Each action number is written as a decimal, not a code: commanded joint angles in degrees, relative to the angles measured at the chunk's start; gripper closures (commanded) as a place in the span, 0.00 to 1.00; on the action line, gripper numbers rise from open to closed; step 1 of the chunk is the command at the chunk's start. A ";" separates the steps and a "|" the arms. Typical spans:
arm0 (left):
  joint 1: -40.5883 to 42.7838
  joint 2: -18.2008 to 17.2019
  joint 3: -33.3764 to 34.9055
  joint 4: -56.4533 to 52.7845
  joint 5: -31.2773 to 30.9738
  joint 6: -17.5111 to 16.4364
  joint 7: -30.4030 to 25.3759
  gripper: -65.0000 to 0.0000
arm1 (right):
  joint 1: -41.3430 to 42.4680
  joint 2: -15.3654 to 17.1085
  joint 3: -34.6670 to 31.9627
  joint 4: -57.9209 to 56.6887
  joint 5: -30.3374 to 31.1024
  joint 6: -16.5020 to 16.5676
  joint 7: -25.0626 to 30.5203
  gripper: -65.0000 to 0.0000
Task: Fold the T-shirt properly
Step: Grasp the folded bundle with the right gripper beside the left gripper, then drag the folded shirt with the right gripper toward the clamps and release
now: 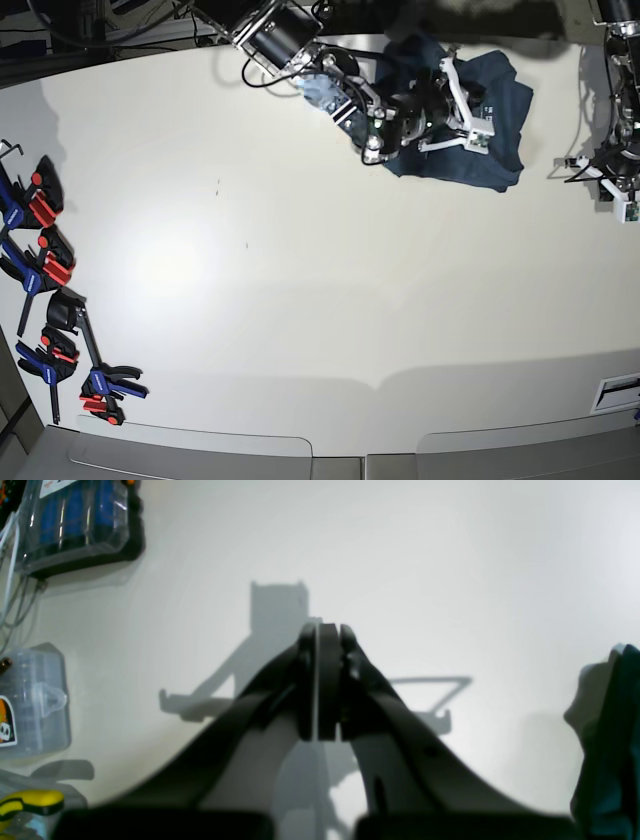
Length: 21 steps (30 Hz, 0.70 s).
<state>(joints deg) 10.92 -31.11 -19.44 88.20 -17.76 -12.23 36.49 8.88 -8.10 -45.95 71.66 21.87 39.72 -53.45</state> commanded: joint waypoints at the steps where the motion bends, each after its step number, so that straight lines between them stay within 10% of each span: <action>1: -0.46 -1.11 -0.39 0.63 -0.31 0.28 -0.98 1.00 | 0.94 -0.90 0.22 -0.13 0.00 0.28 1.49 1.00; 3: -0.46 -1.11 -0.39 0.63 -0.33 0.28 -0.98 1.00 | 0.92 -0.90 0.24 -1.68 -1.70 0.17 1.95 1.00; 10: -0.44 -1.11 -0.39 0.63 -0.50 0.28 -0.98 1.00 | 0.94 -0.90 4.11 -2.69 -12.46 -16.52 5.84 1.00; 21: -0.46 -1.11 -0.39 0.63 -0.52 0.28 -1.01 1.00 | 0.96 -0.90 36.35 -2.69 -16.13 -18.29 3.93 1.00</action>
<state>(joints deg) 10.94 -31.11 -19.44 88.20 -18.13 -12.21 36.42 9.26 -9.39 -9.41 68.66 8.38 22.87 -47.81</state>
